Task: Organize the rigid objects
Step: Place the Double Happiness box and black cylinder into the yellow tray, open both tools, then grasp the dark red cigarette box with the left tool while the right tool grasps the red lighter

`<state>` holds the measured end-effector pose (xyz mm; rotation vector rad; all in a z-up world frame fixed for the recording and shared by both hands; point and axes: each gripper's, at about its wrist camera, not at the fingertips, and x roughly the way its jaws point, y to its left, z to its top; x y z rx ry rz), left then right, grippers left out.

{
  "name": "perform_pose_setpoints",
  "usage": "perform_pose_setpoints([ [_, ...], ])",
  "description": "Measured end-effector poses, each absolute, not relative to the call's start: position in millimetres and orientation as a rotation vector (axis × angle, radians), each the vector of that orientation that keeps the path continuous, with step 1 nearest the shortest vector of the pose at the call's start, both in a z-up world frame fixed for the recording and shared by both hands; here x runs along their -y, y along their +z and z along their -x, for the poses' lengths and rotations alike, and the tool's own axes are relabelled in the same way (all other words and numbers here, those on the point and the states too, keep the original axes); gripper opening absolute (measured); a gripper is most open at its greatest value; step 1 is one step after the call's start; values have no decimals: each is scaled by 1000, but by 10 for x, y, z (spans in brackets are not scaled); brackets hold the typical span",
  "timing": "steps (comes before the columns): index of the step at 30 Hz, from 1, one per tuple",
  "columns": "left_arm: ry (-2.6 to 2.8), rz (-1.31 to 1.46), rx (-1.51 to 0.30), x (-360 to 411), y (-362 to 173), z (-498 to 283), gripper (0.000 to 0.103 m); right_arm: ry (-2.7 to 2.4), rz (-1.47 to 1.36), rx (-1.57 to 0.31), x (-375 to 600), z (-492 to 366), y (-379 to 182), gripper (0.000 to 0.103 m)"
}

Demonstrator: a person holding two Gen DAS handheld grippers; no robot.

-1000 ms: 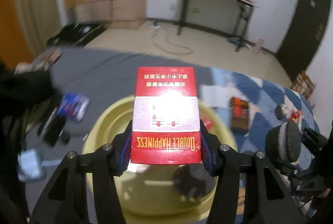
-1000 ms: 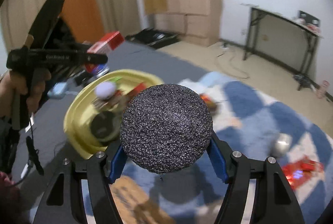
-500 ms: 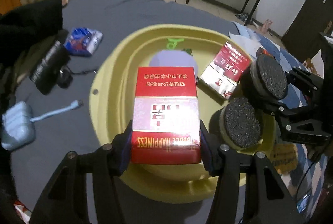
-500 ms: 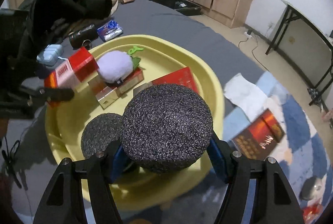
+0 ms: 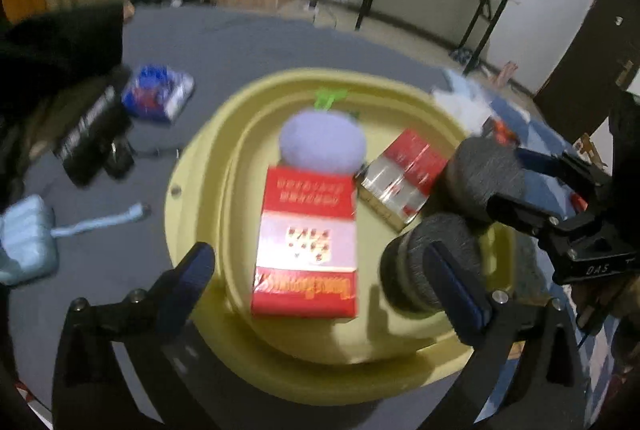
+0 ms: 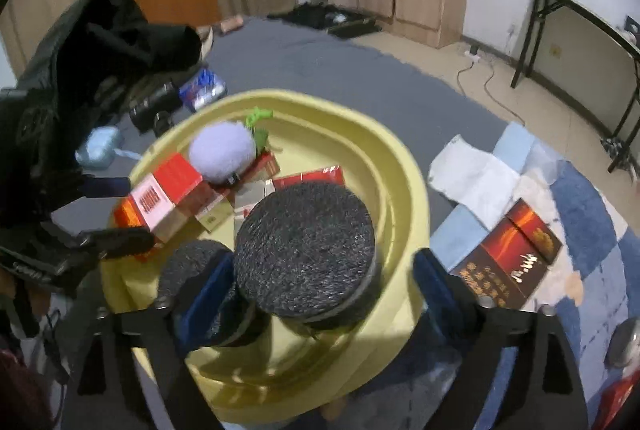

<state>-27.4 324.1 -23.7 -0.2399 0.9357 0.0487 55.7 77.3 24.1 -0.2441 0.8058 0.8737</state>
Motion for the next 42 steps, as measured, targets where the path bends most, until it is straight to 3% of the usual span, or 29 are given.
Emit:
perform_pose_setpoints([
  [11, -148, 159, -883, -2244, 467, -284, 103, 587, 107, -682, 977, -329, 425, 103],
  [22, -308, -23, -933, -856, 246, -902, 103, 222, -119, -824, 3014, -685, 102, 103],
  [32, -233, -63, -1050, -868, -331, -1349, 103, 263, -138, -864, 3101, -1178, 27, 103],
  [42, -212, -73, -1067, -832, -568, -1543, 103, 292, -117, -914, 2984, -1566, -311, 103],
])
